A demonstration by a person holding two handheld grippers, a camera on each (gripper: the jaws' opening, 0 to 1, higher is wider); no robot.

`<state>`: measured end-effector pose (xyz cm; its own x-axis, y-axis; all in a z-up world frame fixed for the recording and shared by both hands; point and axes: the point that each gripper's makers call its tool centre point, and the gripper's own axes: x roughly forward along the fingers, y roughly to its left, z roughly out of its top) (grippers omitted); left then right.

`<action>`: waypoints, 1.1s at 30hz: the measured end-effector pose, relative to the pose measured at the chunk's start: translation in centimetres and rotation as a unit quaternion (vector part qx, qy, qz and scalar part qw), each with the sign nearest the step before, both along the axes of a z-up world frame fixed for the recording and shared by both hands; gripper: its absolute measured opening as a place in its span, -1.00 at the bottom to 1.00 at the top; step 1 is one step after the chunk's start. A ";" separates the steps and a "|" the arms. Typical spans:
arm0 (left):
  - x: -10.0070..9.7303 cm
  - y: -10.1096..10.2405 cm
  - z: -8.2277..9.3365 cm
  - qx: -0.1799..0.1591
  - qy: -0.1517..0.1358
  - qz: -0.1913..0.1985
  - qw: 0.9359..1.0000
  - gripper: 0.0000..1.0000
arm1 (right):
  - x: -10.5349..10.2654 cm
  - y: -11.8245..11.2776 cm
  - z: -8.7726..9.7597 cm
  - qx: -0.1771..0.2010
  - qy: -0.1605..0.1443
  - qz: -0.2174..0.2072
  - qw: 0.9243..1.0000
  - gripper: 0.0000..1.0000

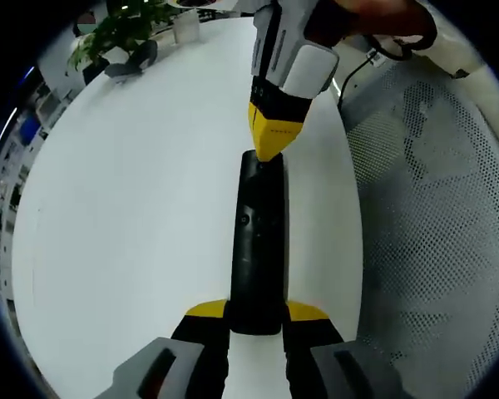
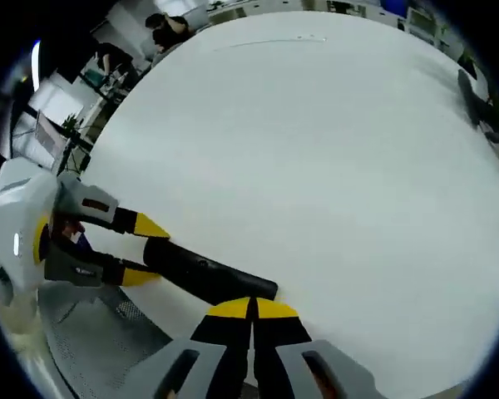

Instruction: Press the specified remote control buttons in sequence, fully releasing each button before pressing the next.

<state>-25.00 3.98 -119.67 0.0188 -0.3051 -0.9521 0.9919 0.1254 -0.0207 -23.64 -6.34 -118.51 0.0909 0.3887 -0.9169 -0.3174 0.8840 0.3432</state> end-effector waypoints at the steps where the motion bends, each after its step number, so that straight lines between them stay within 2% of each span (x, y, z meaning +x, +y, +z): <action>1: 0.0 0.0 0.0 -0.002 -0.001 0.001 1.000 -0.56 | 0.1 0.0 -0.1 -0.003 0.001 0.002 1.000 -1.00; 9: 0.0 0.0 0.0 -0.005 0.000 -0.002 1.000 -0.56 | 0.2 -0.1 -0.2 -0.014 0.023 -0.028 0.999 -1.00; 16: 0.0 0.0 0.1 -0.004 -0.001 -0.002 1.000 -0.56 | 0.4 -0.2 -0.3 0.020 -0.002 -0.079 0.997 -1.00; 21: -0.1 0.0 0.1 0.004 -0.003 -0.002 1.000 -0.55 | 0.3 -0.2 -0.2 0.028 -0.016 -0.079 0.996 -1.00; 25: -0.1 0.0 0.1 0.007 -0.002 -0.006 1.000 -0.55 | 0.5 0.0 0.1 0.022 -0.011 -0.069 0.997 -1.00; 28: -0.1 0.0 0.1 0.010 -0.002 -0.006 1.000 -0.55 | 0.8 0.4 0.6 0.034 -0.009 -0.068 0.997 -1.00; 33: -0.1 0.1 0.1 0.014 -0.001 -0.005 1.000 -0.55 | 0.3 0.9 0.2 0.025 0.004 -0.048 0.999 -1.00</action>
<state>-25.09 4.04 -119.56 0.0171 -0.2789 -0.9602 0.9932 0.1157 -0.0159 -23.36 -5.45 -118.36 0.1229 0.4240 -0.8973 -0.2290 0.8919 0.3901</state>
